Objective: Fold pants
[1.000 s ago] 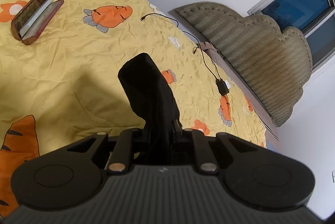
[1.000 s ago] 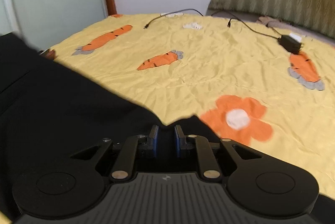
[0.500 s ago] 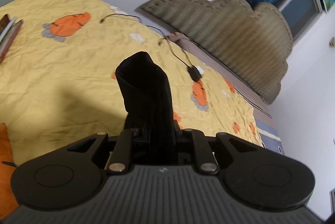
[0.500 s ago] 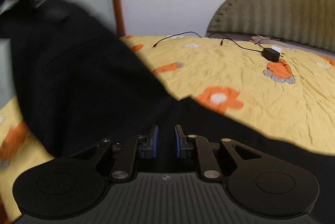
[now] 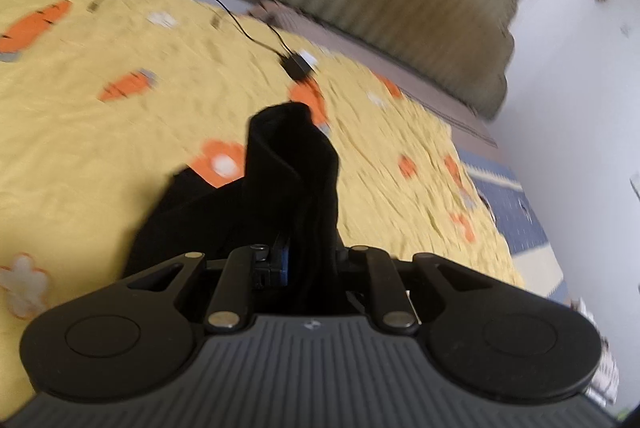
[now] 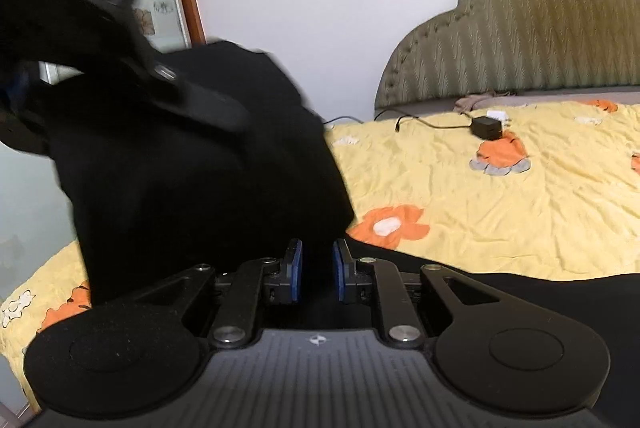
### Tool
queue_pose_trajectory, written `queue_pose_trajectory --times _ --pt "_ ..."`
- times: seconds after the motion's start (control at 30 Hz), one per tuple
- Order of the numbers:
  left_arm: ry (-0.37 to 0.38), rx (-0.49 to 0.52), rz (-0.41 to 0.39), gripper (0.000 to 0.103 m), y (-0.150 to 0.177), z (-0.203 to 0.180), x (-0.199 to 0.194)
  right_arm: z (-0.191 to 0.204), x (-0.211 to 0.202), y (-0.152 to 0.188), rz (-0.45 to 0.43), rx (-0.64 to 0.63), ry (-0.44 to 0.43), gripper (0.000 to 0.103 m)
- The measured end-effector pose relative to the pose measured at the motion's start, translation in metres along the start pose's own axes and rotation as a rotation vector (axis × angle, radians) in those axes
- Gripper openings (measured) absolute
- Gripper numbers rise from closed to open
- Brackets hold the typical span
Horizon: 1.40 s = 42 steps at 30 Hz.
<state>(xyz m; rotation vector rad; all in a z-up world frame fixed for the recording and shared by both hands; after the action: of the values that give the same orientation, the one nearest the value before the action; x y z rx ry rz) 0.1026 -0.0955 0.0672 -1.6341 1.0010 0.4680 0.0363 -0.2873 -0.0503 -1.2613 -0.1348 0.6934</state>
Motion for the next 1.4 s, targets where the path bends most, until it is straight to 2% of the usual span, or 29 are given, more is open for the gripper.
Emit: queue_pose_trajectory --times 0.23,0.4,0.63,1.13,1.27,1.4 --pt "0.008 0.075 0.039 0.015 0.024 -0.054 0.032 -0.030 -0.030 0.013 -0.026 0.075 0.057 0.016" --pt "0.010 0.114 0.034 0.015 0.034 -0.087 0.048 -0.047 -0.046 0.013 -0.028 0.096 0.106 0.016" --pt "0.011 0.166 0.051 0.015 0.046 -0.122 0.064 -0.073 -0.071 0.018 -0.039 0.133 0.161 0.016" --pt "0.002 0.243 0.097 0.015 0.073 -0.176 0.115 -0.113 -0.103 0.031 -0.029 0.216 0.283 0.016" --pt "-0.013 0.238 0.142 0.015 0.083 -0.180 0.138 -0.121 -0.113 0.039 -0.027 0.269 0.324 0.016" --pt "-0.007 0.255 0.157 0.018 0.092 -0.187 0.147 -0.126 -0.129 0.047 -0.016 0.288 0.366 0.020"
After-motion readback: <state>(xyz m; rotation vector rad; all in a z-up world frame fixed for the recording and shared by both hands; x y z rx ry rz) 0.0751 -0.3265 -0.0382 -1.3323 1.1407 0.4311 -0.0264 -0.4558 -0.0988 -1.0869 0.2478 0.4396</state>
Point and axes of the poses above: each gripper's, at about its wrist camera, not at the fingertips, and x roughly the way its jaws point, z to its left, y to its underside, the point moved 3 cm from there along x, roughly the way its jaws point, and after that the axes turned 15 degrees about -y, right-handed, at the moved point
